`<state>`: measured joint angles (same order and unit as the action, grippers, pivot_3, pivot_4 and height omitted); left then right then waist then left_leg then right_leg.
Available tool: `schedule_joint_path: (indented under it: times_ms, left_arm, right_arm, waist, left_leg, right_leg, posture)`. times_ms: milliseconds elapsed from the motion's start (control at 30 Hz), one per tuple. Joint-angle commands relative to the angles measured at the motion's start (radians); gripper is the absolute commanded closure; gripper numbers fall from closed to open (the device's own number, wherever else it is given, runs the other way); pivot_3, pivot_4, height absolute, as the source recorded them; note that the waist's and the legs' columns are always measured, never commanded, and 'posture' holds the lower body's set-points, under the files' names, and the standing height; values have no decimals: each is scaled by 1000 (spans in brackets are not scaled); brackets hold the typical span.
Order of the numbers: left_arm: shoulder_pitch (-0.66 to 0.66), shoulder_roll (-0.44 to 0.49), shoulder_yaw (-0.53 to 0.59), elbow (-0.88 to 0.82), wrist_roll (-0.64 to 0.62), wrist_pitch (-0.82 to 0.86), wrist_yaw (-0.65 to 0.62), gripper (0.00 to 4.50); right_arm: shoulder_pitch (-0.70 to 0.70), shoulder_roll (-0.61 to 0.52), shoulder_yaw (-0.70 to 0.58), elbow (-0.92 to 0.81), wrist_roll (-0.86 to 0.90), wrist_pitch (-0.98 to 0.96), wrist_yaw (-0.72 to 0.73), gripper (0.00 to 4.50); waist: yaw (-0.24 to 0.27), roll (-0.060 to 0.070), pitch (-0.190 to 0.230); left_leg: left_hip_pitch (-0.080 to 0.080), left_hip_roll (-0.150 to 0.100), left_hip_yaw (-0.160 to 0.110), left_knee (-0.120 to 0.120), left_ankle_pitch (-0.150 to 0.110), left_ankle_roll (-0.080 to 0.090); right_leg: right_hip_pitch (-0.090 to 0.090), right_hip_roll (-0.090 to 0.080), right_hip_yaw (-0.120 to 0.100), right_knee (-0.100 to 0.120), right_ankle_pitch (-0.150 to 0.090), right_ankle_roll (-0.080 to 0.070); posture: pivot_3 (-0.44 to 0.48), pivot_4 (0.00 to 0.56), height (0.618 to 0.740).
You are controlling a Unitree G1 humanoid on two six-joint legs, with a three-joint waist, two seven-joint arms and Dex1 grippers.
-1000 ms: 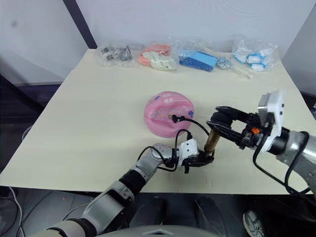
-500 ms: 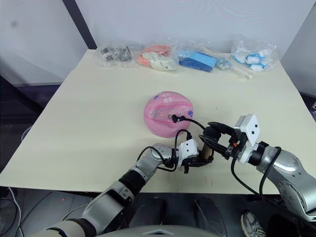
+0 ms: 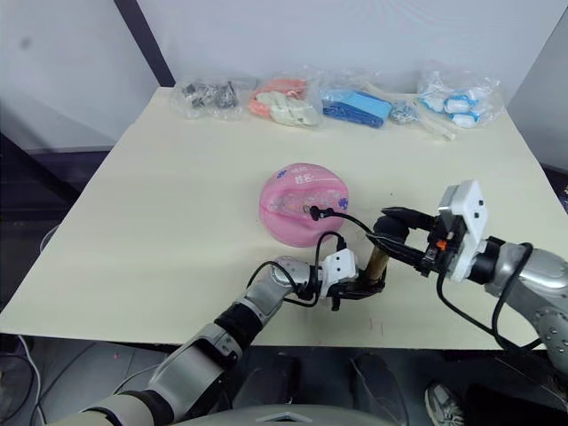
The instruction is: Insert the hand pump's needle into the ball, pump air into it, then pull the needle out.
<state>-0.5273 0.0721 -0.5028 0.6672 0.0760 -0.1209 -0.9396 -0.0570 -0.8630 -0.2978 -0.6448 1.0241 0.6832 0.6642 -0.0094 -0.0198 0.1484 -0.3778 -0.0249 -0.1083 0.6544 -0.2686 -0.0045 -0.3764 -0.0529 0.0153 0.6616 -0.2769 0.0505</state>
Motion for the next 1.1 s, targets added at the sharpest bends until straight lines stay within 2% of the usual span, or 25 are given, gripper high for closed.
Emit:
schedule_joint_path:
  times_ms: [33, 300, 467, 600, 800, 1100]
  left_arm:
    - [19, 24, -5, 81, 47, 31, 20, 3403]
    - [17, 25, -4, 93, 48, 27, 19, 3403]
    - [12, 23, -3, 100, 48, 24, 21, 3403]
    - [13, 23, -3, 99, 49, 23, 20, 3403]
    - [21, 27, -4, 88, 48, 29, 19, 3403]
    - [28, 35, -2, 73, 47, 35, 20, 3403]
  right_arm:
    - [-40, -32, -106, -30, 95, 21, -28, 2201]
    - [-161, -153, -243, 77, 290, 105, -63, 2201]
    - [-208, -193, -254, 112, 365, 143, -82, 2201]
    - [-188, -192, -233, 102, 349, 158, -76, 2201]
    - [-79, -102, -119, 33, 208, 110, -63, 2201]
    - [87, 31, 151, 43, -154, -68, 0, 2201]
  waist:
    - [0, 0, 0]
    - [1, 0, 1]
    - [1, 0, 1]
    - [1, 0, 1]
    - [0, -1, 0]
    - [-3, -5, -4]
  left_leg:
    - [0, 0, 0, 0, 0, 0]
    - [0, 0, 0, 0, 0, 0]
    - [0, 1, 1, 0, 0, 0]
    - [0, 1, 1, 0, 0, 0]
    - [0, 1, 1, 0, 0, 0]
    - [2, 1, 1, 0, 0, 0]
  right_leg:
    - [0, 0, 0, 0, 0, 0]
    - [0, 0, 0, 0, 0, 0]
    - [0, -1, 0, 0, 0, 0]
    - [0, -1, 0, 0, 0, 0]
    - [0, 0, 1, 0, 0, 0]
    - [1, 1, 0, 0, 0, 0]
  posture:
    - [0, 150, 740]
    - [0, 150, 740]
    - [0, 150, 740]
    - [0, 150, 740]
    - [0, 150, 740]
    - [0, 150, 740]
